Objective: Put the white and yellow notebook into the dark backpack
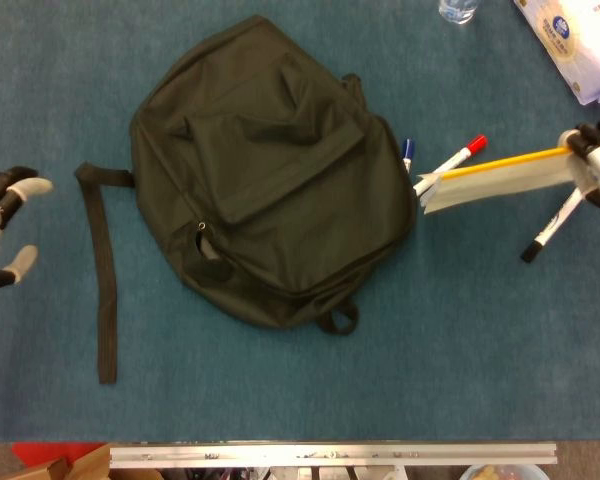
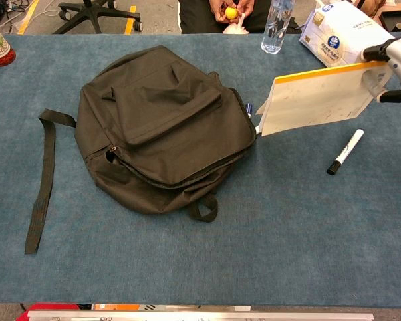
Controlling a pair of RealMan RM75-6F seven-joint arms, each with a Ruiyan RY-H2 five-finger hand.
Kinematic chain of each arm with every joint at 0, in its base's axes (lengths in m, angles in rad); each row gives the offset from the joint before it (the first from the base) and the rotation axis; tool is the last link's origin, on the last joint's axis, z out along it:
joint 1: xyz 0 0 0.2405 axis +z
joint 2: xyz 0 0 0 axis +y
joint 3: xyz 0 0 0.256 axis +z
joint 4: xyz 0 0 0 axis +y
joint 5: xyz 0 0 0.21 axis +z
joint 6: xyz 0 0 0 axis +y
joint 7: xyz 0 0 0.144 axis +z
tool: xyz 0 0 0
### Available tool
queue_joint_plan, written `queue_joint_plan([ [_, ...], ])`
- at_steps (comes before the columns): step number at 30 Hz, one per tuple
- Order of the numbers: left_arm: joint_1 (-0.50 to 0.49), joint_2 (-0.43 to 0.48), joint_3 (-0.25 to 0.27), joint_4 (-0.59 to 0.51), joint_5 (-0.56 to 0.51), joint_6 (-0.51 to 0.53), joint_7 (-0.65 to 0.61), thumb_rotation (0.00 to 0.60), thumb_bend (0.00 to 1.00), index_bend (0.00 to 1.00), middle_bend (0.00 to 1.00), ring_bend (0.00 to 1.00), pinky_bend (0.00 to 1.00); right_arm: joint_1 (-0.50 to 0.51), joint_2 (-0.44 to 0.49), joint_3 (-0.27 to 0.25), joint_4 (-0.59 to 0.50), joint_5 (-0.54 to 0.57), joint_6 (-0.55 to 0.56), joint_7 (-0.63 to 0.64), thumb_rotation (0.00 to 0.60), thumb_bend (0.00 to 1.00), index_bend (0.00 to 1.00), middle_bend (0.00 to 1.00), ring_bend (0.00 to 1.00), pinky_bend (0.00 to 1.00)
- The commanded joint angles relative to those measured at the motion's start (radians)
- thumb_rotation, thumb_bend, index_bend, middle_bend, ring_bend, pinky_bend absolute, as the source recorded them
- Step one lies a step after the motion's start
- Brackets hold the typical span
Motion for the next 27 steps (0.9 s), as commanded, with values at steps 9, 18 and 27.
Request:
queue_joint_plan([
  [9,-0.174,0.008,0.048,0.019,0.164,-0.166,-0.141,0.600,0.25,0.24,0.21,0.24,0.16,-0.031,0.116,0.074,-0.133,0.039,0.081,-0.056,0.600,0.29,0.79,0.73,0.58,0.67],
  [18,-0.284,-0.057,0.080,0.025,0.257,-0.240,-0.172,0.600,0.25,0.24,0.21,0.23,0.16,-0.047,0.151,0.102,-0.164,0.076,0.093,-0.070,0.600,0.29,0.79,0.73,0.58,0.67],
  [27,-0.383,-0.196,0.086,0.076,0.263,-0.339,-0.142,0.600,0.25,0.20,0.19,0.21,0.16,-0.054,0.166,0.105,-0.178,0.084,0.087,-0.069,0.600,0.29,0.79,0.73,0.58,0.67],
])
